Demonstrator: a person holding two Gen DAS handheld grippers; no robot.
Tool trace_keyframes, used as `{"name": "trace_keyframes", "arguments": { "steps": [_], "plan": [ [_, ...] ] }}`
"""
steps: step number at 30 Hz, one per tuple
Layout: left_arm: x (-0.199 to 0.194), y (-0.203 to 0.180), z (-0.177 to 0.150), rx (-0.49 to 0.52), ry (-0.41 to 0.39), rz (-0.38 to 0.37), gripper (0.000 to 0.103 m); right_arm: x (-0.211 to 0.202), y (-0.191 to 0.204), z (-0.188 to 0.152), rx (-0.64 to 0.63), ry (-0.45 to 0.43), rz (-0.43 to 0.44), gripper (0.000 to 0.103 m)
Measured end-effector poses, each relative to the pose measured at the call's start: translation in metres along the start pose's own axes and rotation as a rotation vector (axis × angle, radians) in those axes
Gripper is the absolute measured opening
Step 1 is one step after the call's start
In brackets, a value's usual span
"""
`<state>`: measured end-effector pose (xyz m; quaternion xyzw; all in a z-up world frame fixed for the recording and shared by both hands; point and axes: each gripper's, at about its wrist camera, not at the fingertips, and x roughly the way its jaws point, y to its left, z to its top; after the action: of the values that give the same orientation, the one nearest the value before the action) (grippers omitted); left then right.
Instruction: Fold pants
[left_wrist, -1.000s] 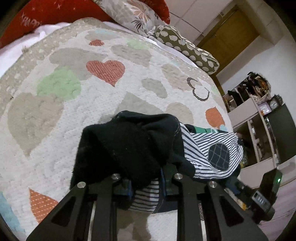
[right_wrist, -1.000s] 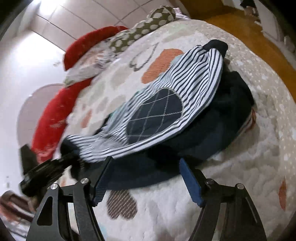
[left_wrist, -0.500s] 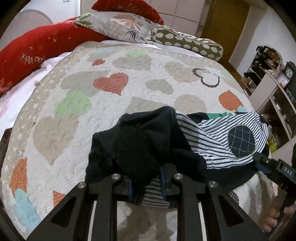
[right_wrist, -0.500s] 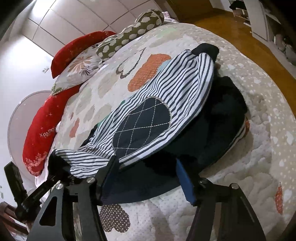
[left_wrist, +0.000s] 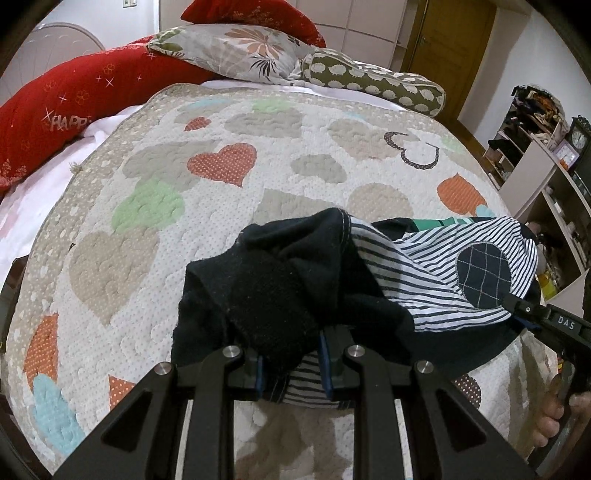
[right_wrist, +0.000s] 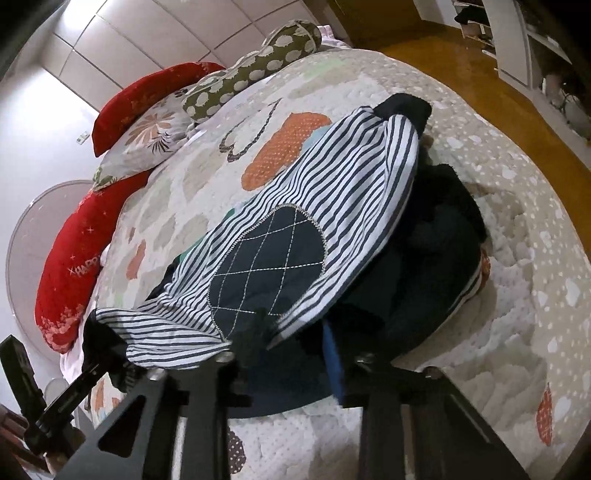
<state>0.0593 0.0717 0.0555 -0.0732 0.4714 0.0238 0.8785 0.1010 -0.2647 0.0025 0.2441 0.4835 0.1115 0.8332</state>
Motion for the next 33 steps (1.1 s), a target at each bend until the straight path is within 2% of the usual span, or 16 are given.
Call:
{"name": "trace_keyframes", "arguments": {
  "steps": [3,6,12,16,19,22,25,33],
  "plan": [
    [0.000,0.000,-0.001,0.000,-0.001,0.001,0.021,0.002,-0.002,0.001,-0.001,0.006,0.005,0.015],
    [0.000,0.000,-0.001,0.001,-0.001,0.000,0.021,0.001,-0.001,0.000,-0.010,0.005,0.007,0.011],
    [0.000,0.000,-0.001,-0.007,0.004,-0.011,0.021,-0.003,0.003,0.000,-0.026,0.003,0.017,0.009],
    [0.000,0.007,0.005,-0.045,0.015,-0.066,0.021,-0.009,0.003,0.004,-0.020,0.007,0.048,0.009],
    [0.007,0.023,0.019,-0.132,0.052,-0.144,0.021,-0.012,0.005,0.013,-0.011,0.010,0.074,0.008],
    [0.021,0.037,0.036,-0.213,0.090,-0.214,0.021,-0.011,0.010,0.030,0.000,0.017,0.102,0.008],
    [0.034,0.045,0.054,-0.262,0.097,-0.246,0.021,-0.006,0.022,0.054,-0.011,0.010,0.122,0.008],
    [0.085,0.070,0.108,-0.387,0.096,-0.256,0.021,0.042,0.060,0.127,-0.073,-0.037,0.063,0.008]
  ]
}}
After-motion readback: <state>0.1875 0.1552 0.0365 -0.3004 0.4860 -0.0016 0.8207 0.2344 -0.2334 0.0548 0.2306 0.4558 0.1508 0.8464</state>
